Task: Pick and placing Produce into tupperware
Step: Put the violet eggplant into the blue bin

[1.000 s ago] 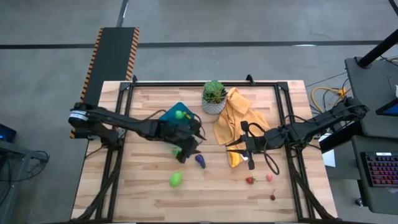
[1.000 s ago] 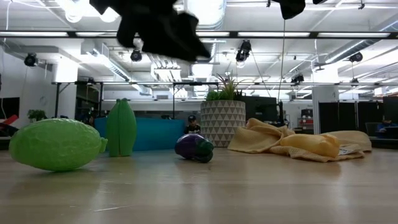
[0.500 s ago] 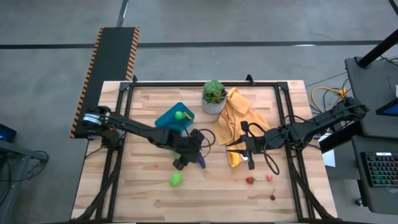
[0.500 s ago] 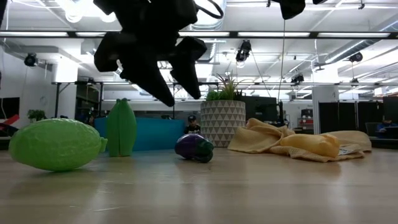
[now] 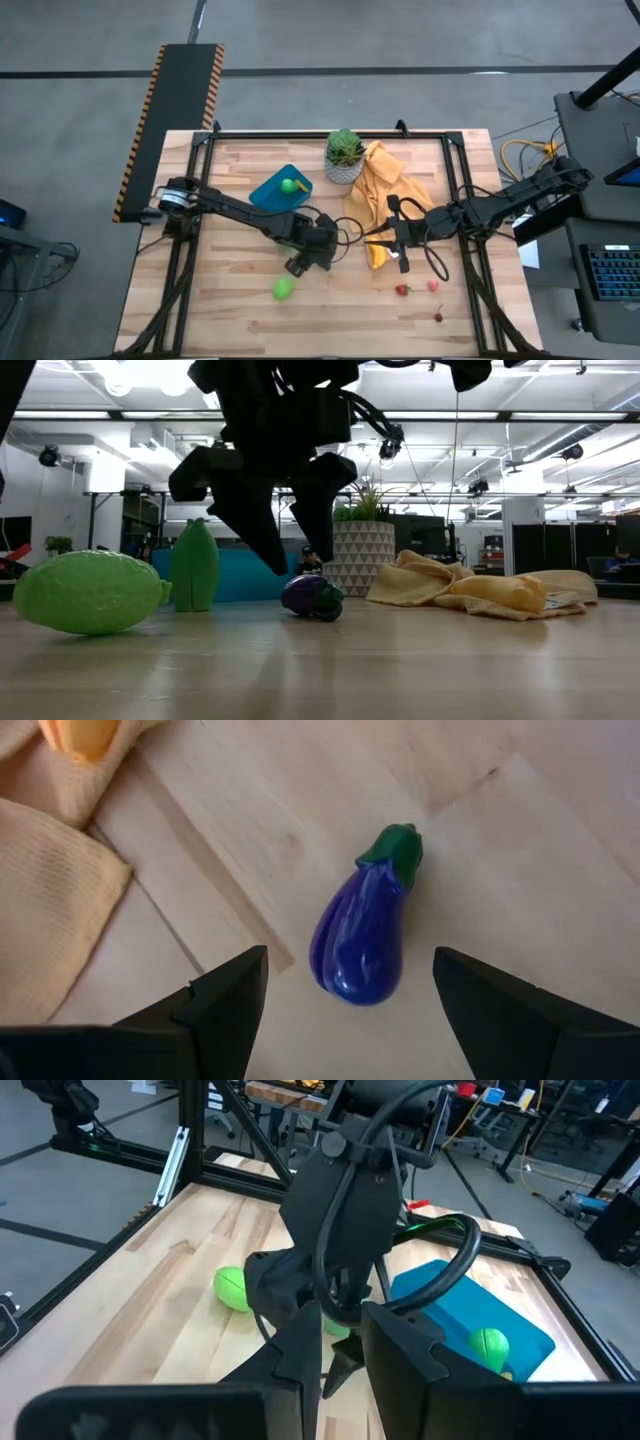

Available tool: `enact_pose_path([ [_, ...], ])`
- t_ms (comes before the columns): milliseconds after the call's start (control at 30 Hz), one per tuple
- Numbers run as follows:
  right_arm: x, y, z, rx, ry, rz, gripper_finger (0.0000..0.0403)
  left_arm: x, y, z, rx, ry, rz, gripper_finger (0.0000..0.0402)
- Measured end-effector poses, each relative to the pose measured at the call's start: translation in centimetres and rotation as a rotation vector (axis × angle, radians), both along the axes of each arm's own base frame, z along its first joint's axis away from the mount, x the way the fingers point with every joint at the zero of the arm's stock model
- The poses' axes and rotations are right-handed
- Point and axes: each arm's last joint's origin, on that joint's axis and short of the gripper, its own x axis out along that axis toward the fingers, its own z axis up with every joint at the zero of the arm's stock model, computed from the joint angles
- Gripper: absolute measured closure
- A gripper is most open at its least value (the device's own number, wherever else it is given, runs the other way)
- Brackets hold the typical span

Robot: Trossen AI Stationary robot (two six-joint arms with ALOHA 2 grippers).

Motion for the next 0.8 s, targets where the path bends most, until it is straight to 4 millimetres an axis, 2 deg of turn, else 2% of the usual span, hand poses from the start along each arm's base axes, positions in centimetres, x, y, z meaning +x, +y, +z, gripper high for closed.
enact_pose_path([
  [167,0.0,0.0,0.0,-0.001,0.003,0.0,0.0335,0.2,-0.1,-0.6,0.0,0.014,-0.008,0.0132],
  [433,0.0,0.0,0.0,0.0,0.001,0.0,0.0335,0.7,-0.1,-2.7,0.015,0.054,-0.03,0.0132],
  [800,0.0,0.0,0.0,-0.001,0.001,0.0,0.0335,1.2,0.0,-3.0,-0.013,0.032,-0.058,0.0132],
])
